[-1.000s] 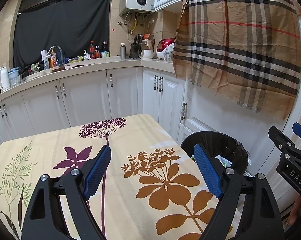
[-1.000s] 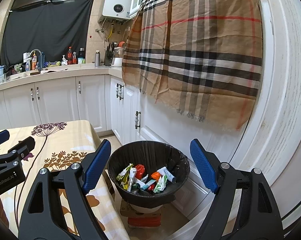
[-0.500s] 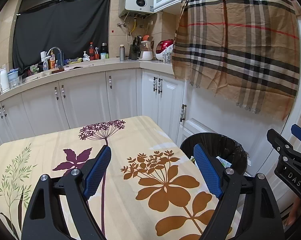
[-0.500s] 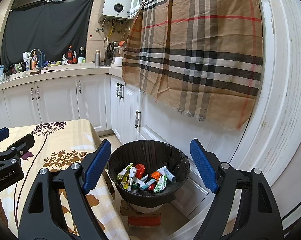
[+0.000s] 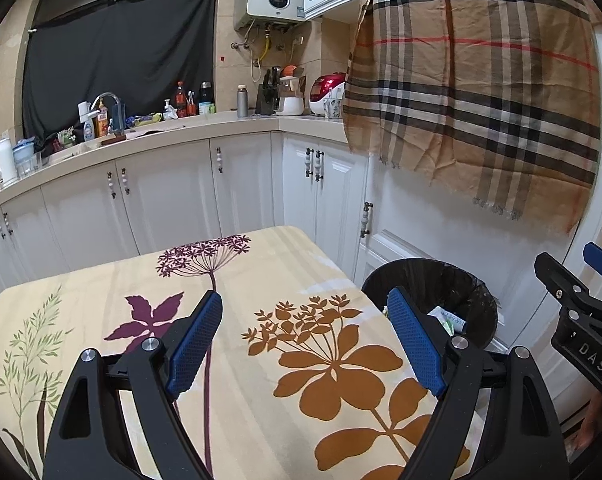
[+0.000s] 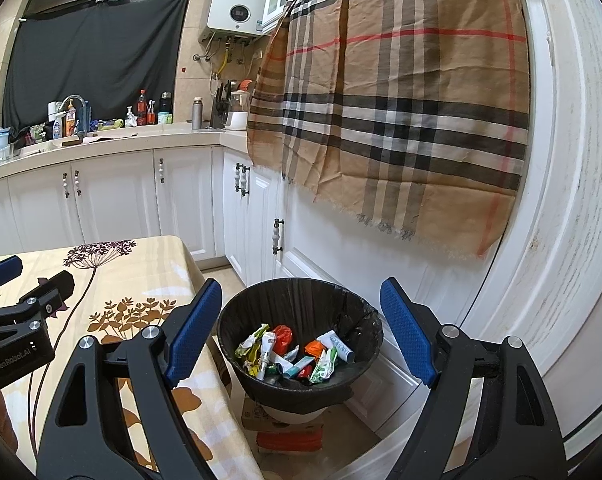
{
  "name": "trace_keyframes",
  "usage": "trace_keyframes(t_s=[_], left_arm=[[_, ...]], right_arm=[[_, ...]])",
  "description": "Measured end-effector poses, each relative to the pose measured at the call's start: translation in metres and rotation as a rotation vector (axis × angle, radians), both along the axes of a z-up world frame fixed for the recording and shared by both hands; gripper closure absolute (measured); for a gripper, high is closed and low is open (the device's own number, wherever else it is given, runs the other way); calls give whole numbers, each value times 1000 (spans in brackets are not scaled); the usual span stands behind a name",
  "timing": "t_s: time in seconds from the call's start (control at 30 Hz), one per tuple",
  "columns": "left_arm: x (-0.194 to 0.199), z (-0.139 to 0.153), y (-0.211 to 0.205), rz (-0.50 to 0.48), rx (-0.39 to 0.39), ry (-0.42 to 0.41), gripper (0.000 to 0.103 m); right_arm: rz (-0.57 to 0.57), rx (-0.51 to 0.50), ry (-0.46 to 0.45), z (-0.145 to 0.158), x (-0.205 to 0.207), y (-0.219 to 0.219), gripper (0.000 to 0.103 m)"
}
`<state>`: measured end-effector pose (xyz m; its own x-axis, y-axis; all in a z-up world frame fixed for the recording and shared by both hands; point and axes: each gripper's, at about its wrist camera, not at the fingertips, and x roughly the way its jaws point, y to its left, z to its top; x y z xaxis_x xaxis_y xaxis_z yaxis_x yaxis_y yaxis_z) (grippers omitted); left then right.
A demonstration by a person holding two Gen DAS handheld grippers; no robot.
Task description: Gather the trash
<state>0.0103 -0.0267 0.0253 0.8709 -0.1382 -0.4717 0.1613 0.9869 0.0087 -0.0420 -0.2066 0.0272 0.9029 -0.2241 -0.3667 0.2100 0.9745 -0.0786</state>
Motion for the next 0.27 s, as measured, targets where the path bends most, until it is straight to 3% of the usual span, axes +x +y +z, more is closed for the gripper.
trace_keyframes(t_s=[0.27], left_arm=[[9, -7, 32, 70, -11, 66, 20]], right_arm=[[70, 3, 12, 0, 5, 24, 19]])
